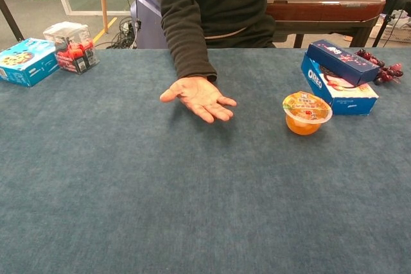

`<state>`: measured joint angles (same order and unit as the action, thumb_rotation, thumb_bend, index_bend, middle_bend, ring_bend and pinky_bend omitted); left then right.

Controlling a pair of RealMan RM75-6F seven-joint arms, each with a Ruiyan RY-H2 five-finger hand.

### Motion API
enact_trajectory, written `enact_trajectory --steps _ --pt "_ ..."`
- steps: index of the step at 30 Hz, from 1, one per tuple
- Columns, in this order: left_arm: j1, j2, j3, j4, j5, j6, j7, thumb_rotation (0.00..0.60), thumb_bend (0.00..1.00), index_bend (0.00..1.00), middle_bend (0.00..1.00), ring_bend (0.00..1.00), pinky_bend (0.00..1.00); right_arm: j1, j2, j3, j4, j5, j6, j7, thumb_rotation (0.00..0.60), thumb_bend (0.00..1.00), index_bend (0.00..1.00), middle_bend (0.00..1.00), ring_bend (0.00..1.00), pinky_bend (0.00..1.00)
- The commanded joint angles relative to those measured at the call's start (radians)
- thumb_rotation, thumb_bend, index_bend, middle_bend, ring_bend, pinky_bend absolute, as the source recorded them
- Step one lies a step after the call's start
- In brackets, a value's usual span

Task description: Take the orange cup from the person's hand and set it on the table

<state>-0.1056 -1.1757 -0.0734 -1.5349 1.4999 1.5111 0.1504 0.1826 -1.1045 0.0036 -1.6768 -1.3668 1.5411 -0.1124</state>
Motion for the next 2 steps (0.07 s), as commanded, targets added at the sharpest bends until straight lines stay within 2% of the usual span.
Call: enact_trajectory --steps 1,2 --pt "-0.002 -0.002 0.000 0.000 -0.001 -0.002 0.000 0.600 0.23 0.26 0.19 0.20 0.20 -0.013 -0.001 0.003 -0.004 -0.010 0.006 0.002 0.600 0.30 0.00 0.12 0.00 0.13" --pt "-0.002 -0.002 0.000 -0.001 -0.003 -0.004 -0.001 0.600 0.23 0.26 0.19 0.20 0.20 -0.015 -0.002 0.006 -0.004 -0.010 0.004 0.004 0.600 0.30 0.00 0.12 0.00 0.13"
